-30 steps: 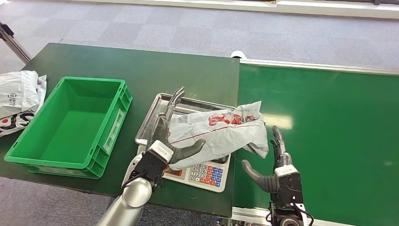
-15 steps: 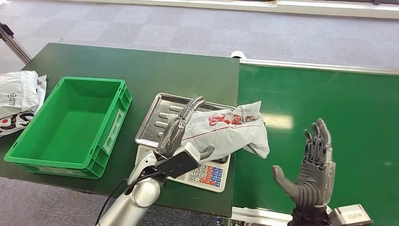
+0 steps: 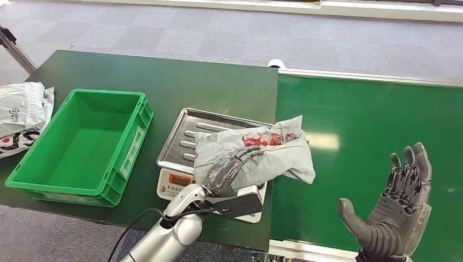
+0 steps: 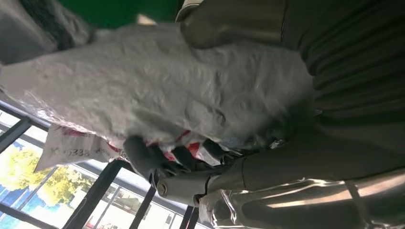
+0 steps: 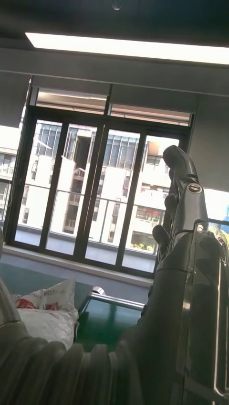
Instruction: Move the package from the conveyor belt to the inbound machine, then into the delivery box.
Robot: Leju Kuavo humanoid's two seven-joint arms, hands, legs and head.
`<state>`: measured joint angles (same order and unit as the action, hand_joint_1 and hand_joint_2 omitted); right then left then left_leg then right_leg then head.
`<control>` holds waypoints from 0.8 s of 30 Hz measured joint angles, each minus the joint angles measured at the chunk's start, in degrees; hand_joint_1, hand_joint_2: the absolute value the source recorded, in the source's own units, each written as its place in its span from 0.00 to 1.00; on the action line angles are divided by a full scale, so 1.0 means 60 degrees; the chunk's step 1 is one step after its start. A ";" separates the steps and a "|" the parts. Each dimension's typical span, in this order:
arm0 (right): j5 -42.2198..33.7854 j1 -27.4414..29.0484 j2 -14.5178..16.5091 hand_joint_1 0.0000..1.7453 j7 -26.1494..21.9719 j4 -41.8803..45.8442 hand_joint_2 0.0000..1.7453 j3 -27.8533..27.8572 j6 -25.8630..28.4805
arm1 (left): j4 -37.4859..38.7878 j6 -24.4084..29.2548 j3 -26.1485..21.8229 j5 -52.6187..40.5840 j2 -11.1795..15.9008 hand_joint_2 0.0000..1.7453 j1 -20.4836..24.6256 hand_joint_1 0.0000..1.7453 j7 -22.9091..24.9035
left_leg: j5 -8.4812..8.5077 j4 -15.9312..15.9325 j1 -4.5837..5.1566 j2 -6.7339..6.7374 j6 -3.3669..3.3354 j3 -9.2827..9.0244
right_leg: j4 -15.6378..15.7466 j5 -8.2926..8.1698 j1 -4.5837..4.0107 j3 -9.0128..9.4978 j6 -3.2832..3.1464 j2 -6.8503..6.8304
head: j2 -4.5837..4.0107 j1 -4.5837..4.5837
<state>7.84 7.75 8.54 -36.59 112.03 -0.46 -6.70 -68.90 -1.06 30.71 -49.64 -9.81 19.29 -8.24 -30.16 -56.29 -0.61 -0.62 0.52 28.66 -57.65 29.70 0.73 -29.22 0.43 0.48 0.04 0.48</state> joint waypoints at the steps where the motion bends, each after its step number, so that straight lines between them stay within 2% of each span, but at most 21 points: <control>1: 0.0003 -0.0024 0.0012 0.00 0.0003 -0.0002 1.00 0.0004 -0.0011 | 0.0111 0.0049 0.0031 -0.0097 -0.0001 1.00 0.0034 0.98 0.0050 | 0.0000 0.0000 0.0000 0.0000 0.0000 0.0000 | 0.0000 0.0000 0.0000 0.0000 0.0000 0.0000 | 0.0000 0.0001; 10: -0.0025 -0.0229 0.0038 0.00 0.0108 -0.0117 1.00 0.0015 0.0009 | 0.0786 0.0507 0.0161 -0.0722 -0.0043 1.00 0.0347 0.98 0.0387 | 0.0000 0.0000 0.0000 0.0000 0.0000 0.0001 | 0.0000 0.0000 0.0000 0.0001 0.0001 0.0000 | 0.0000 0.0000; 17: -0.0002 -0.0240 0.0037 0.00 0.0170 -0.0194 1.00 0.0015 0.0250 | 0.1047 0.1258 0.0163 -0.1412 -0.0079 1.00 0.0431 1.00 0.0812 | 0.0000 0.0000 0.0000 0.0000 0.0000 0.0000 | 0.0000 -0.0001 -0.0001 0.0001 0.0001 0.0000 | 0.0000 0.0001; 24: -0.0046 -0.0234 0.0031 0.00 0.0216 -0.0287 1.00 0.0013 0.0448 | 0.0812 0.2315 -0.0091 -0.0998 -0.0074 1.00 0.0285 1.00 0.0339 | 0.0000 0.0001 -0.0001 0.0000 0.0000 0.0003 | -0.0001 0.0000 -0.0002 0.0000 0.0001 0.0000 | 0.0000 0.0000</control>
<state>7.57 6.35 8.72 -35.29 110.31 -0.39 -4.01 -64.03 12.83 30.16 -55.63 -10.25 21.00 -6.20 -30.16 -56.29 -0.61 -0.62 0.52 28.68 -57.66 29.70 0.72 -29.22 0.44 0.48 0.04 0.48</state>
